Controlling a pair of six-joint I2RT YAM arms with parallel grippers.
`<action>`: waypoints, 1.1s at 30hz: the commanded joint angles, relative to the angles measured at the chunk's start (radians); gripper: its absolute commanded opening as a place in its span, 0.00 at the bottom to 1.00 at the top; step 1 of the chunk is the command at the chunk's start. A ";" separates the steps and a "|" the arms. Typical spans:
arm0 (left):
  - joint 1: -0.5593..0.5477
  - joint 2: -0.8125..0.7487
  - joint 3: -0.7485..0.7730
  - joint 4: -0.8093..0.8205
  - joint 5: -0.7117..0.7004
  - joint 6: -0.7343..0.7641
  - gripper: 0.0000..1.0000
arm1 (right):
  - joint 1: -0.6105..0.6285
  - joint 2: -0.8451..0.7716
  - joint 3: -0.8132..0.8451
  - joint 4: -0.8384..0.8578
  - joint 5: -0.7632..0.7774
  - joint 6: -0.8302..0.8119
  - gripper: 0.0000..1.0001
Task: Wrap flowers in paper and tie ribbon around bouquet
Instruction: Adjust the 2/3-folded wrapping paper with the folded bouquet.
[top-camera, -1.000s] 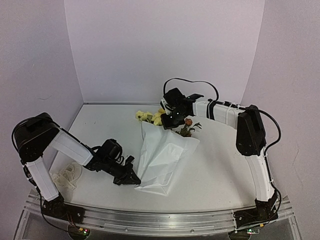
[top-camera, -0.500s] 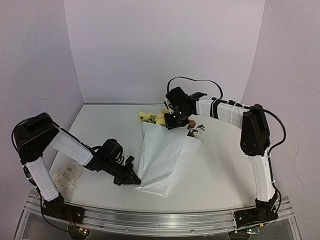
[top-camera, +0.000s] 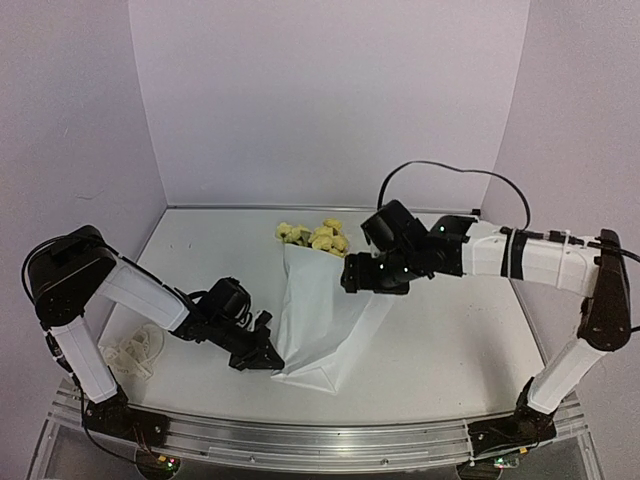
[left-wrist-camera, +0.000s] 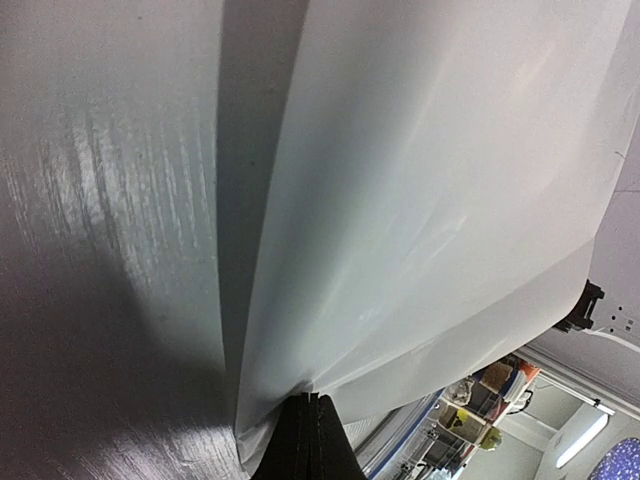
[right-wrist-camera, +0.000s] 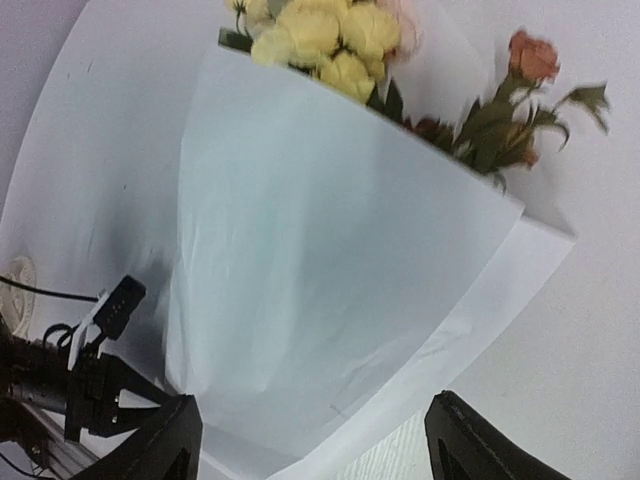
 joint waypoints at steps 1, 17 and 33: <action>-0.028 0.073 -0.050 -0.194 -0.128 0.011 0.00 | 0.065 -0.020 -0.207 0.223 -0.067 0.316 0.78; -0.049 0.066 -0.047 -0.179 -0.137 -0.007 0.00 | 0.153 0.059 -0.408 0.580 -0.097 0.608 0.43; -0.022 -0.158 0.125 -0.283 -0.171 -0.047 0.13 | 0.181 0.084 -0.479 0.393 -0.109 0.465 0.00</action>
